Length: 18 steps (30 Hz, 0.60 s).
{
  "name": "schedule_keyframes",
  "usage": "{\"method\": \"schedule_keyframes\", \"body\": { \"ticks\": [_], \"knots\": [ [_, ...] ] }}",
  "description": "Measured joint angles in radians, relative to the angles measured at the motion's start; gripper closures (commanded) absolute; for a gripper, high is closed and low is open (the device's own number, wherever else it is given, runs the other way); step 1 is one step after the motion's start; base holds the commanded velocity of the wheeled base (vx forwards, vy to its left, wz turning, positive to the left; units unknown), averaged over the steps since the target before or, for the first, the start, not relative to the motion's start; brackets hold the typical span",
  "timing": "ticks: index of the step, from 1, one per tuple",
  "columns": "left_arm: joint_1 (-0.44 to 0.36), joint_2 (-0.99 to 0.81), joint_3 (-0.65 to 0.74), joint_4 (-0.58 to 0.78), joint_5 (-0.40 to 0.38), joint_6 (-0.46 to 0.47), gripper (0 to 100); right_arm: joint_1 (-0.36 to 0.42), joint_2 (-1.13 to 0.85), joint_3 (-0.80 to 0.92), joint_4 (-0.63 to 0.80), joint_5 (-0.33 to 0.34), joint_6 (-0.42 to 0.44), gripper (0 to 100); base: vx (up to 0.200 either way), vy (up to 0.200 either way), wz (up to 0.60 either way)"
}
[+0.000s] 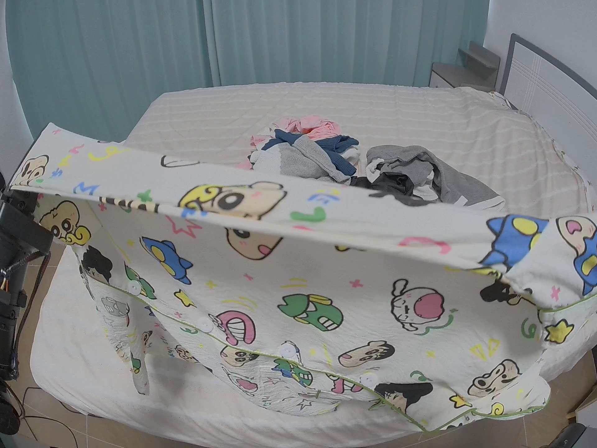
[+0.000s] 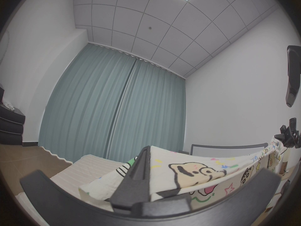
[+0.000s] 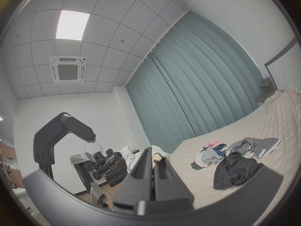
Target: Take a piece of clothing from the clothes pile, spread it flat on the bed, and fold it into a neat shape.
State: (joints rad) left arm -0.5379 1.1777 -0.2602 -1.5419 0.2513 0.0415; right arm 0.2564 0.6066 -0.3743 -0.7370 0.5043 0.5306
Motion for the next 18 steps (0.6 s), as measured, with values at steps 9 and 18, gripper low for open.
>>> {"method": "schedule_keyframes", "body": {
  "ticks": [9,18],
  "knots": [
    [0.001,0.0,0.0,-0.001,0.0,-0.001,100,0.001,0.003,0.003,0.001,0.0,0.001,100,0.0,0.2,0.0],
    [0.001,-0.001,0.001,-0.001,0.001,0.0,100,0.001,0.007,0.006,0.001,0.0,0.001,100,0.0,0.2,0.0]
  ]
}}
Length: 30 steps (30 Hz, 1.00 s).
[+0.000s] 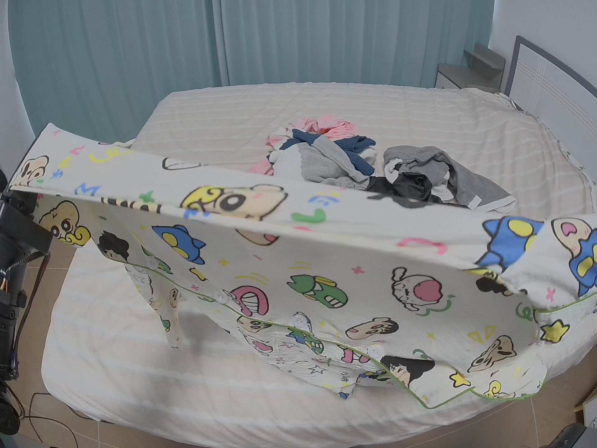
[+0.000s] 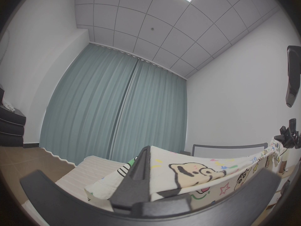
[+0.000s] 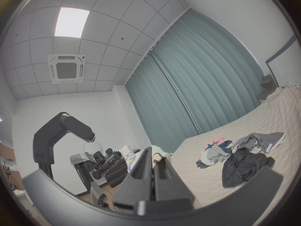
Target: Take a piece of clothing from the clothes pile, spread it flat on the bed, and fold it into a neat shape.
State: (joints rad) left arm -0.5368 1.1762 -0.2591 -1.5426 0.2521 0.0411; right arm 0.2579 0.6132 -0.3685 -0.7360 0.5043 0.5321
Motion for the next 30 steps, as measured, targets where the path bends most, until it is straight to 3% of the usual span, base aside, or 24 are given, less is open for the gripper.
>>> {"method": "schedule_keyframes", "body": {
  "ticks": [30],
  "knots": [
    [0.001,-0.003,0.001,0.0,0.0,0.001,100,0.001,0.016,0.013,0.0,0.0,0.0,100,0.0,0.2,0.0]
  ]
}}
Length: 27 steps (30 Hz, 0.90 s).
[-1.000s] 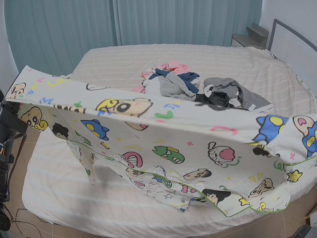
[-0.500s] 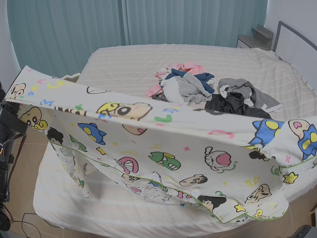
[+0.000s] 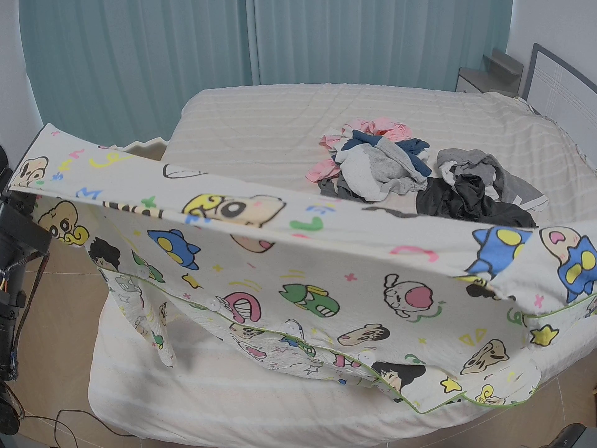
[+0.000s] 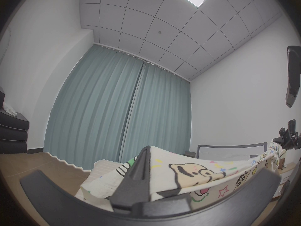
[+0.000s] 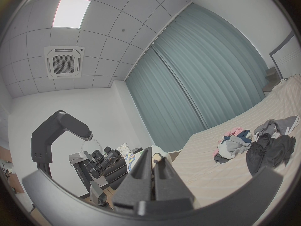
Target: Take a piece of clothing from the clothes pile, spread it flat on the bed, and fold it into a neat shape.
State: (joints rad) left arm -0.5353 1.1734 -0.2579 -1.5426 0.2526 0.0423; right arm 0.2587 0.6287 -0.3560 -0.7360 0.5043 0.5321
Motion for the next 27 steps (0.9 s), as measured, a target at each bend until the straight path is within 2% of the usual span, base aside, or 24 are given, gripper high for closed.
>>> {"method": "schedule_keyframes", "body": {
  "ticks": [6,18,27],
  "knots": [
    [0.0,0.0,-0.001,0.0,0.0,0.0,100,0.0,0.0,0.0,0.0,0.0,0.0,100,0.0,0.2,0.0],
    [0.009,0.0,0.001,0.0,0.0,0.002,100,0.0,0.0,0.0,-0.001,0.0,0.0,100,0.0,0.0,0.0],
    [0.01,0.001,0.003,0.002,-0.001,0.002,100,0.0,0.001,0.0,0.0,0.0,0.0,100,-0.2,0.0,0.0]
  ]
}}
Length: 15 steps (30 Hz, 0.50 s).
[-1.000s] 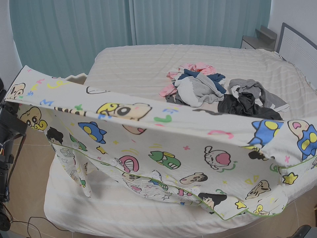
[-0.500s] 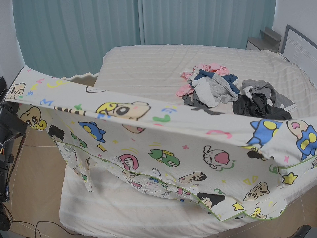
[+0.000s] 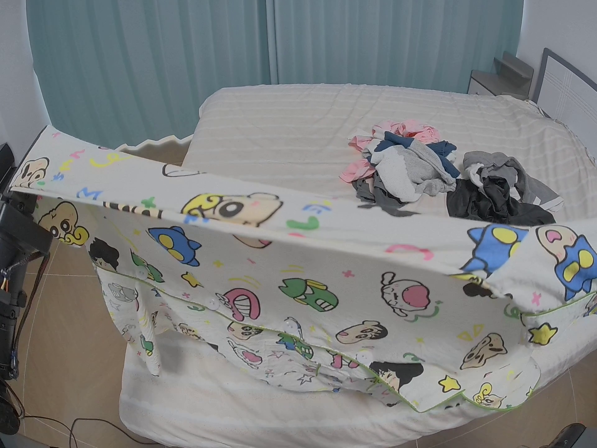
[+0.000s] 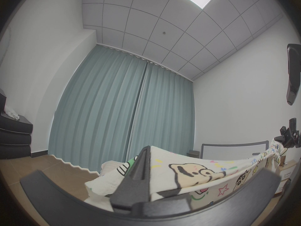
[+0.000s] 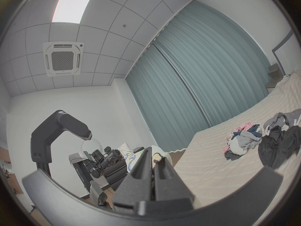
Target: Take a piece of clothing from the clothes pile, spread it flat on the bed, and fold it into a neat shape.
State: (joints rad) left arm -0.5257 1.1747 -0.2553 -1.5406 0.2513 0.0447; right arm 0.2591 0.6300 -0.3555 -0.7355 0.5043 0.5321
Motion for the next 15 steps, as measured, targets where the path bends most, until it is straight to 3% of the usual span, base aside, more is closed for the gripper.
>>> {"method": "schedule_keyframes", "body": {
  "ticks": [12,15],
  "knots": [
    [0.0,-0.003,0.001,0.0,-0.003,0.009,100,-0.001,-0.011,-0.012,-0.007,0.0,0.0,100,-0.2,0.0,0.0],
    [-0.001,-0.009,-0.001,0.0,-0.006,0.018,100,-0.001,-0.017,-0.021,-0.012,0.0,0.0,100,0.0,0.0,0.0]
  ]
}}
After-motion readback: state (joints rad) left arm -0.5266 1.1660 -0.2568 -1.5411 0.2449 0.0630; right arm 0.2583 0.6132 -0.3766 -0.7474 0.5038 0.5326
